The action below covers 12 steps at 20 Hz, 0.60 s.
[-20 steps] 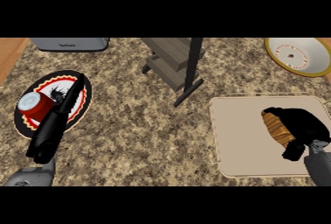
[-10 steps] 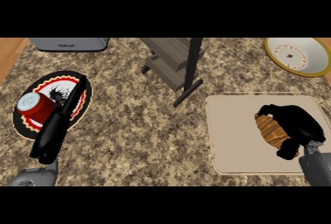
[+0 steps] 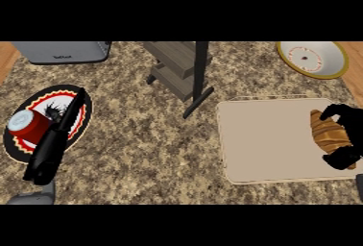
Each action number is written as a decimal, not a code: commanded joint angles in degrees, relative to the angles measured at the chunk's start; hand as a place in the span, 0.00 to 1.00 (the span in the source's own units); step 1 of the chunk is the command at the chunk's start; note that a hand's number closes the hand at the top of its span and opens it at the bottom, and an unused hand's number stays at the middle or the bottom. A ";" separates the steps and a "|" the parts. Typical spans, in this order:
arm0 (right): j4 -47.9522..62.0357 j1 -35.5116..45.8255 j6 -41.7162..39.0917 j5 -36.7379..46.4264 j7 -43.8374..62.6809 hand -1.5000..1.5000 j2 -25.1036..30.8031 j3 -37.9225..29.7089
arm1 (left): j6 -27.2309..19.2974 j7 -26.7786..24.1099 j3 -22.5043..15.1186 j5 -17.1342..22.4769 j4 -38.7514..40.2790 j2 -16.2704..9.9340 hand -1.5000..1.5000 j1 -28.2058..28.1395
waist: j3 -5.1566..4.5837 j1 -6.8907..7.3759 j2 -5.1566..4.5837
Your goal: Pick the croissant from the tray and place it in the tiered basket
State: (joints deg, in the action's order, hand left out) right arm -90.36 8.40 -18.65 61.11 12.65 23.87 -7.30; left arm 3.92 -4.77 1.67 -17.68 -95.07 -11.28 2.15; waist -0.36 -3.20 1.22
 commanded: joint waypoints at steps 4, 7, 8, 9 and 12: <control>-18.75 3.54 -11.38 -1.17 24.63 1.00 -3.64 -8.99 | -0.64 1.49 1.24 -0.34 -0.49 -0.58 0.50 0.29 | -0.24 -1.77 0.88; -27.76 9.39 -16.94 -4.14 33.30 1.00 -6.94 -11.47 | 1.03 0.78 0.51 0.63 -1.52 -0.84 0.50 -0.98 | -0.14 -0.17 0.74; -30.10 11.83 -16.45 -6.34 35.17 1.00 -9.64 -12.69 | 0.37 1.82 -0.47 -0.17 -0.76 0.29 0.50 -0.78 | -0.10 -0.56 0.83; -32.50 14.25 -17.54 -7.88 37.63 1.00 -11.25 -13.29 | 0.81 2.06 -0.65 0.21 -1.46 0.27 0.50 -0.43 | -0.06 -0.09 0.81; -40.81 21.39 -24.96 -9.18 46.02 1.00 -13.31 -9.68 | 0.95 0.17 -0.50 0.31 -0.29 0.07 0.50 -0.53 | -0.14 1.15 0.42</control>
State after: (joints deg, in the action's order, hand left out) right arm -121.61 22.18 -35.99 54.64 47.94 14.08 -18.01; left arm 4.57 -3.75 1.83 -17.36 -95.73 -11.54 1.96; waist -0.46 -3.12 1.80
